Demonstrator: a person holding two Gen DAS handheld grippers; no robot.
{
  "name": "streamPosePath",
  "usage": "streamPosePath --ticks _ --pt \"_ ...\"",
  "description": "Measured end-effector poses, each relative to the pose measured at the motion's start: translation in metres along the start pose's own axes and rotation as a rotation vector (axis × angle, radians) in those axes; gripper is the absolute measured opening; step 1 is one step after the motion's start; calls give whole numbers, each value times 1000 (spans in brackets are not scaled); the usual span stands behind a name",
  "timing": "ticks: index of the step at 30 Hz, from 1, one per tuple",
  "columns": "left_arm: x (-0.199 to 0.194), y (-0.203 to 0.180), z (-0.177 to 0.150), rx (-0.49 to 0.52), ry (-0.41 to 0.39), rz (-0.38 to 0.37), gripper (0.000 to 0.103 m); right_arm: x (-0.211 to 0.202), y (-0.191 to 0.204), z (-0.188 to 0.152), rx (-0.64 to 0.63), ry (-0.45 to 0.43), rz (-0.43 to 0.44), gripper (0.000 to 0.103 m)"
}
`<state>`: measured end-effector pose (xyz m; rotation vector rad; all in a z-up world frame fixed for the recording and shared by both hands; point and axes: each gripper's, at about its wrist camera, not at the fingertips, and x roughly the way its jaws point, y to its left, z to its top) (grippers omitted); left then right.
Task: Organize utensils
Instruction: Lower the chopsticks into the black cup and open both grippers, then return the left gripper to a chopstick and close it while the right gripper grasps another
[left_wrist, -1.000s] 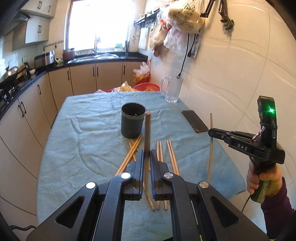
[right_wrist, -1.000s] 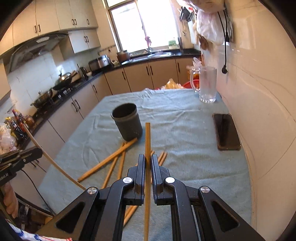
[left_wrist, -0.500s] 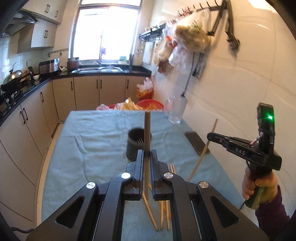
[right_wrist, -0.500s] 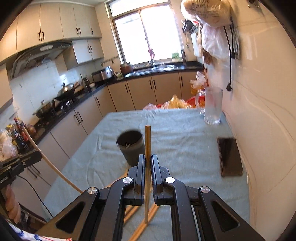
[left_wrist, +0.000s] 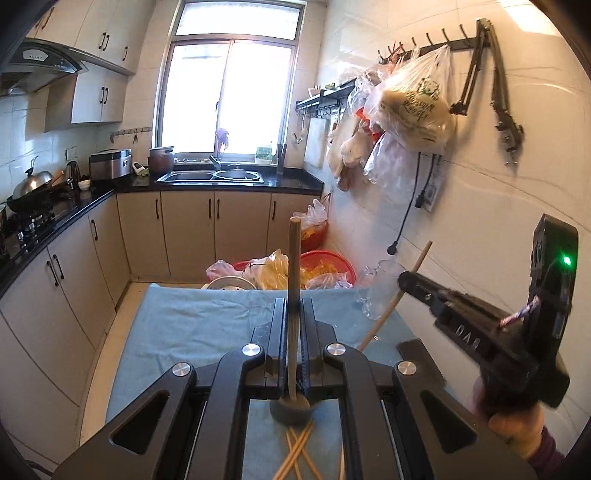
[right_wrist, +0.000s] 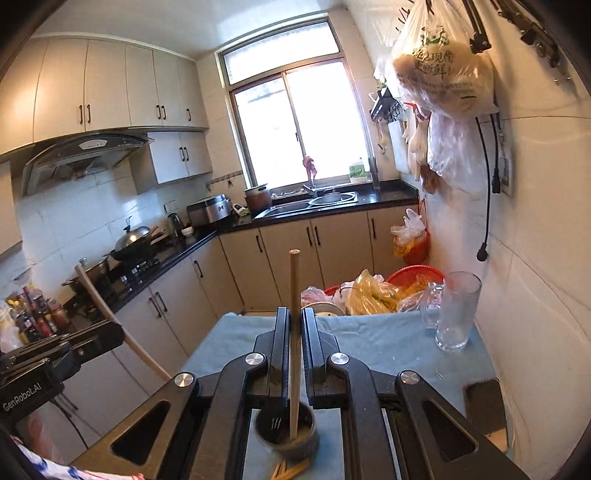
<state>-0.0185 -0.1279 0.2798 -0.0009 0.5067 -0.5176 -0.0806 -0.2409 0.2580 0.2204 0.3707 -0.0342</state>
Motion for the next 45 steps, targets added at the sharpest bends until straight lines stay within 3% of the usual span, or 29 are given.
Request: streamPosePath --ticks 3,9,15,19,21,23,25,26,34,37,40,45 --pt "33 -1 2 -5 31 -7 6 29 -5 -5 27 33 -2 7" --pt "105 3 -25 -29 185 -2 6 77 -20 -34 52 168 -6 7" --pt "133 16 -47 -54 270 10 6 107 -37 -56 92 258 8 7" --pt "129 17 -45 -55 257 14 8 114 -43 -58 113 269 10 7" --pt "124 19 -43 -64 248 5 23 115 -44 -57 121 268 5 9" --pt "116 20 -41 -70 228 5 32 115 -46 -57 133 272 6 18" --pt "105 23 -40 -74 206 9 34 113 -45 -55 138 267 1 43" --pt "100 24 -39 -76 200 8 34 112 -46 -54 140 262 -3 45" --pt "44 54 -51 -142 153 25 37 83 -39 -45 106 216 -25 45" --pt "19 70 -65 -174 141 39 41 58 -40 -46 95 197 -25 51" --pt "3 81 -93 -169 151 65 51 31 -44 -59 78 190 -35 61" --pt "16 85 -162 -115 311 69 51 9 -65 -114 79 280 -74 62"
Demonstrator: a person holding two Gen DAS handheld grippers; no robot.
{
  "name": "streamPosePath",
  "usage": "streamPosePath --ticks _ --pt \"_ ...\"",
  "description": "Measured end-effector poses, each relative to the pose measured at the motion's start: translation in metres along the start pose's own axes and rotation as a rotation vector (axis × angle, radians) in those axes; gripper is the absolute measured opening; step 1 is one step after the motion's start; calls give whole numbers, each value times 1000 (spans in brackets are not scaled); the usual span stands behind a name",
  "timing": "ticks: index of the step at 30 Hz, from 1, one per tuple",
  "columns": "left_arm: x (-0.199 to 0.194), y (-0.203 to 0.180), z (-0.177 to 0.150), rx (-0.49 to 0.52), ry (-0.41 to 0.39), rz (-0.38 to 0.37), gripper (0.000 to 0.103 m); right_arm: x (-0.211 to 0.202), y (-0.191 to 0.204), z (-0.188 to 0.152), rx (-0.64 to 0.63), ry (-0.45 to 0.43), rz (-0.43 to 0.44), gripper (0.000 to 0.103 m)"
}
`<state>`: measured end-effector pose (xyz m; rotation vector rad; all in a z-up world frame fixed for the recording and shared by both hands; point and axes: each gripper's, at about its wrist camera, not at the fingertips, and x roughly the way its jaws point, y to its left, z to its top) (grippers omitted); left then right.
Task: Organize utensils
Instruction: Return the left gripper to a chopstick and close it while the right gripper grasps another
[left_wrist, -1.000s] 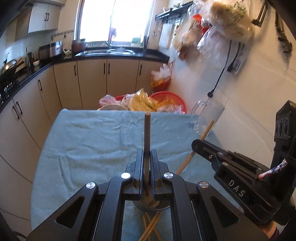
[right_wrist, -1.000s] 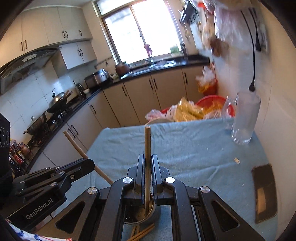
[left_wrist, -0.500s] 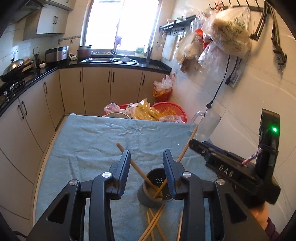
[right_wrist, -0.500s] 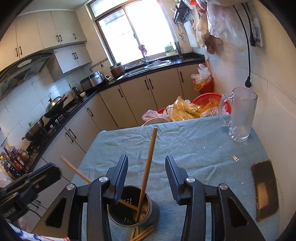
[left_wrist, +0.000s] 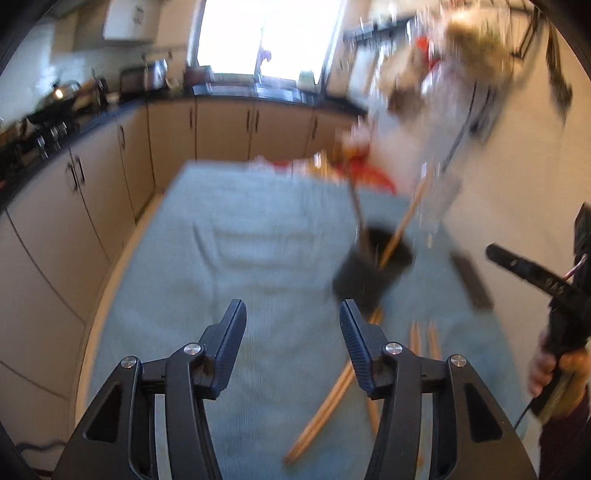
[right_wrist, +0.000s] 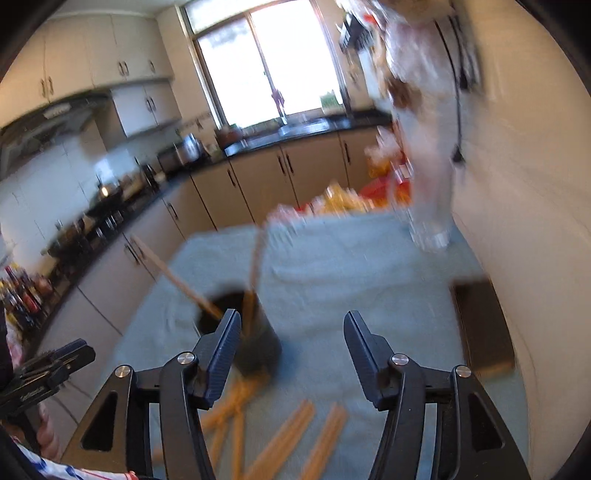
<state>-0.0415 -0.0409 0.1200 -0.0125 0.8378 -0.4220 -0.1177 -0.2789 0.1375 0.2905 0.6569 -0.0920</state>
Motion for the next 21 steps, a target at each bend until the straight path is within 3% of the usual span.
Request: streamPosePath --ticks 2,5,7,9,15,18,20,21 --pt "19 -3 -22 36 79 -10 51 7 -14 -31 10 69 -22 62" --pt "40 -18 -46 129 161 -30 35 14 -31 -69 39 155 -21 62" --pt "51 -32 -56 190 195 -47 32 16 -37 -88 41 189 -18 58" --pt "61 -40 -62 236 217 -46 17 17 -39 -101 32 206 -20 58" --pt "86 -52 -63 250 268 -75 15 18 -37 -121 18 221 -19 58" --pt "90 -58 -67 262 269 -56 15 20 -36 -122 22 229 -13 58" --pt "91 -50 -61 180 277 -79 13 21 -34 -125 18 230 -13 58" --pt "90 -43 -59 136 272 -90 0 21 -34 -127 15 229 -15 58"
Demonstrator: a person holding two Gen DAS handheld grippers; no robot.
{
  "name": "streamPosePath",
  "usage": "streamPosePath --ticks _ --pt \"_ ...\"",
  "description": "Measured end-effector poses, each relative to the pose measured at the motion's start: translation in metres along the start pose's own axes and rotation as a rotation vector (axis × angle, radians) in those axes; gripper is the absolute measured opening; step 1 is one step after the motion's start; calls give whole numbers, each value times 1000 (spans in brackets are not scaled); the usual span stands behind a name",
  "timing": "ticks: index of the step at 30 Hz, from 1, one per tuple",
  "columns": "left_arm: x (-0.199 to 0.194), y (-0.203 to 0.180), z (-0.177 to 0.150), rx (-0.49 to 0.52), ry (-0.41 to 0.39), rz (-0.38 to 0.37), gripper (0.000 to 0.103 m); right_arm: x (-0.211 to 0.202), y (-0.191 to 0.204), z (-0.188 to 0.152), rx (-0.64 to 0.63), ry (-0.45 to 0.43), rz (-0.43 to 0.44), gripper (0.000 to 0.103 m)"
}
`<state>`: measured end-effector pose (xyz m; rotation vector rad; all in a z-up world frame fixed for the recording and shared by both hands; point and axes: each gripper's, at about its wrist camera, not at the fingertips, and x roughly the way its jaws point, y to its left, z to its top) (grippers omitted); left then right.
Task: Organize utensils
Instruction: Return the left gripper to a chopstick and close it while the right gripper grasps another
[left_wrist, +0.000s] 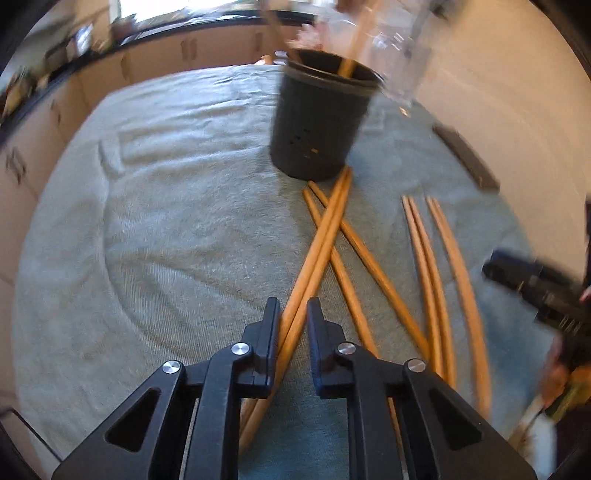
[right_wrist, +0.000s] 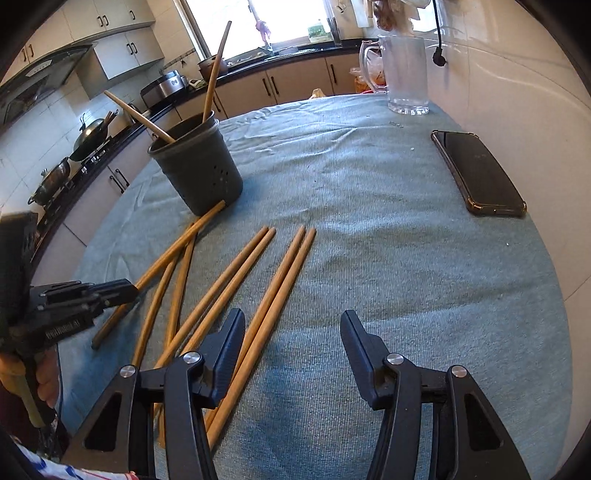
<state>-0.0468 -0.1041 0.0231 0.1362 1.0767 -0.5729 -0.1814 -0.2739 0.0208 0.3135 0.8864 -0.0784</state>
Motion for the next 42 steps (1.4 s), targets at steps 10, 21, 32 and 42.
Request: streamPosePath --ticks 10,21,32,42 --pt "-27 10 -19 -25 -56 58 0 6 4 -4 -16 15 -2 58" --pt "14 -24 2 120 36 69 18 5 9 -8 -3 16 4 58" --pt "-29 49 -37 -305 -7 66 15 7 -1 -10 26 15 -5 58" --pt "-39 48 -29 -181 -40 55 16 12 16 -11 -28 26 1 44"
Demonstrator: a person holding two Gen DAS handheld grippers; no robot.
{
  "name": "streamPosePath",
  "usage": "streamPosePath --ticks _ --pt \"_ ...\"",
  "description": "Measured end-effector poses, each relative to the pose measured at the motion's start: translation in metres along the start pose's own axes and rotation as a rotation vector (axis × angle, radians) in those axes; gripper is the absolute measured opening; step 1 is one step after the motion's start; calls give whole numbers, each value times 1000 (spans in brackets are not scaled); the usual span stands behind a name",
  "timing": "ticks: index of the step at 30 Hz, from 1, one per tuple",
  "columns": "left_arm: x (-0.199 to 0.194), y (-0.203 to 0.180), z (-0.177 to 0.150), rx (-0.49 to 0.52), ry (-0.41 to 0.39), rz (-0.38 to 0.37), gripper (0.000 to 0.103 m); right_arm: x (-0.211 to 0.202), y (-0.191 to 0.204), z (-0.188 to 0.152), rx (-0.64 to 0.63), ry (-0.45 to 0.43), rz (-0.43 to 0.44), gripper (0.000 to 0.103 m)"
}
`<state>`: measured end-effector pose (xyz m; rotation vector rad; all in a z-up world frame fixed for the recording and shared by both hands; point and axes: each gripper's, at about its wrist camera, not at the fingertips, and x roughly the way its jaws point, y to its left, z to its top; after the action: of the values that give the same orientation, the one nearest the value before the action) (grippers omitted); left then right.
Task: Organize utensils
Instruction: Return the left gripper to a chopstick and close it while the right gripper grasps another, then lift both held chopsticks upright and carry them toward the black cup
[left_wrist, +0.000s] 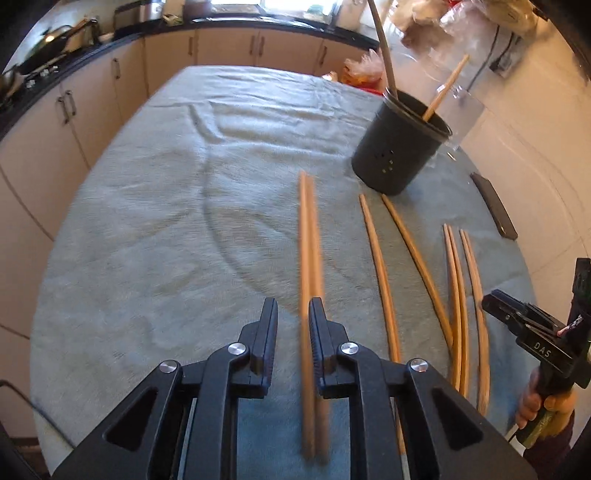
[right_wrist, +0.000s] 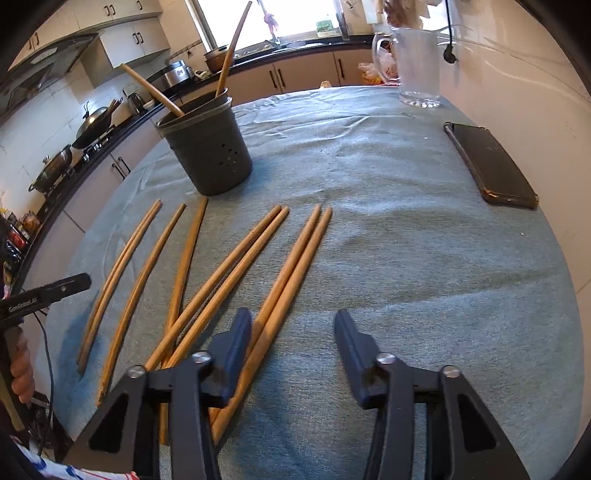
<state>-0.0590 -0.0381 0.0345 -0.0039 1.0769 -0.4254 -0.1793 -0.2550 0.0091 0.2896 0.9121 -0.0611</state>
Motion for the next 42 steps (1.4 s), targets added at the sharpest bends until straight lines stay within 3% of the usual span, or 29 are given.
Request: streamPosePath --ticks 3,11,14,17,23,25,36,42 --pt "21 -3 4 29 28 20 13 2 3 2 -18 -5 -29 36" --pt "26 -11 7 108 26 76 10 6 1 5 -72 27 -109 32" --pt "28 -7 13 88 46 110 6 6 1 7 -81 47 -126 30" --pt "23 5 12 49 67 133 6 3 -9 7 -68 74 -129 18" --pt "10 21 2 22 120 150 7 -11 -37 4 -42 120 -208 18" --pt "9 22 2 31 134 144 6 -12 -42 7 -45 141 -197 18" --pt "37 24 46 55 200 154 16 12 -53 45 -6 272 -145 24" --pt "49 25 68 82 220 183 16 26 -58 67 2 319 -167 24"
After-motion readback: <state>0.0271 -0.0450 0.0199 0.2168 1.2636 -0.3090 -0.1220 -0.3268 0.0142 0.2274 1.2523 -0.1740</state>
